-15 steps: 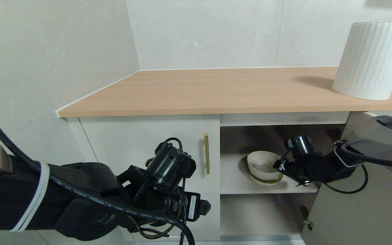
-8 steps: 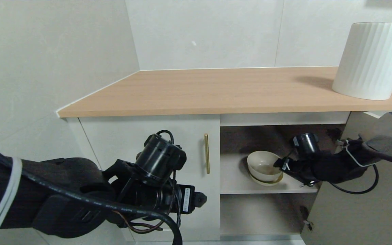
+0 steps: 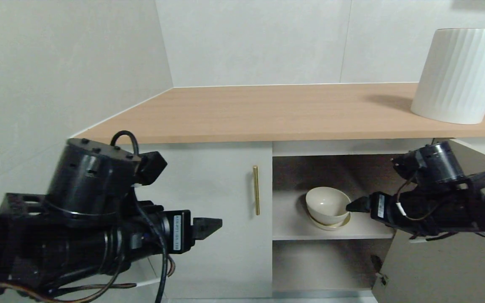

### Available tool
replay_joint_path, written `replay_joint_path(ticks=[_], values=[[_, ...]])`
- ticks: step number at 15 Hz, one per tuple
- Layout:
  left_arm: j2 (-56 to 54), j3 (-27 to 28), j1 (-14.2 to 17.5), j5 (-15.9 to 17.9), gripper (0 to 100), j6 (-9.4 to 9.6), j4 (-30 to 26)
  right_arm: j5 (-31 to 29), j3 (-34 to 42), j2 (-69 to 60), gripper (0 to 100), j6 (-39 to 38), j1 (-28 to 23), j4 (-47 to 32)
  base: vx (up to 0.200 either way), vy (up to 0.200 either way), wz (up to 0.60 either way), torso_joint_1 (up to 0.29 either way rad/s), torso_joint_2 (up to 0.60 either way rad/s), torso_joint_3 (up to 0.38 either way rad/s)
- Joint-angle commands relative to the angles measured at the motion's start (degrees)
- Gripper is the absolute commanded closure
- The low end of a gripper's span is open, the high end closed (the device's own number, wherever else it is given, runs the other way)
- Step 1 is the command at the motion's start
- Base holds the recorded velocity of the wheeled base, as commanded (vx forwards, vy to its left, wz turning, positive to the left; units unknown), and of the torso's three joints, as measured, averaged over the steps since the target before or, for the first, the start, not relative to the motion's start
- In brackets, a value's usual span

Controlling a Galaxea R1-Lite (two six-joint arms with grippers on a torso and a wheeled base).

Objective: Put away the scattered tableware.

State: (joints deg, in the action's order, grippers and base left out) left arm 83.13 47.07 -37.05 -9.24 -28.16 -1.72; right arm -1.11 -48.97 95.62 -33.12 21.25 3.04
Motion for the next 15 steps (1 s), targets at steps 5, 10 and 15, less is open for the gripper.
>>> replay_joint_path(ticks=[5,10,15], values=[[-7.9,-3.6,3.0,0.1,0,0.04,0.0,2.1,7.6,-21.5,0,1.5,8.0,-7.4,0.0,0.0,0.0,0.0,0.0,0.0],[-4.6,-3.6,3.0,0.0,0,-0.14,0.1,1.2,7.3,-21.6,0,1.5,8.1,-7.5,-0.08,0.0,0.0,0.001,0.0,0.0],[-4.8,-3.6,2.9,0.0,0,-0.05,0.1,1.2,7.2,-21.6,0,1.6,8.2,-8.9,-0.2,0.0,0.0,0.005,0.0,0.0]])
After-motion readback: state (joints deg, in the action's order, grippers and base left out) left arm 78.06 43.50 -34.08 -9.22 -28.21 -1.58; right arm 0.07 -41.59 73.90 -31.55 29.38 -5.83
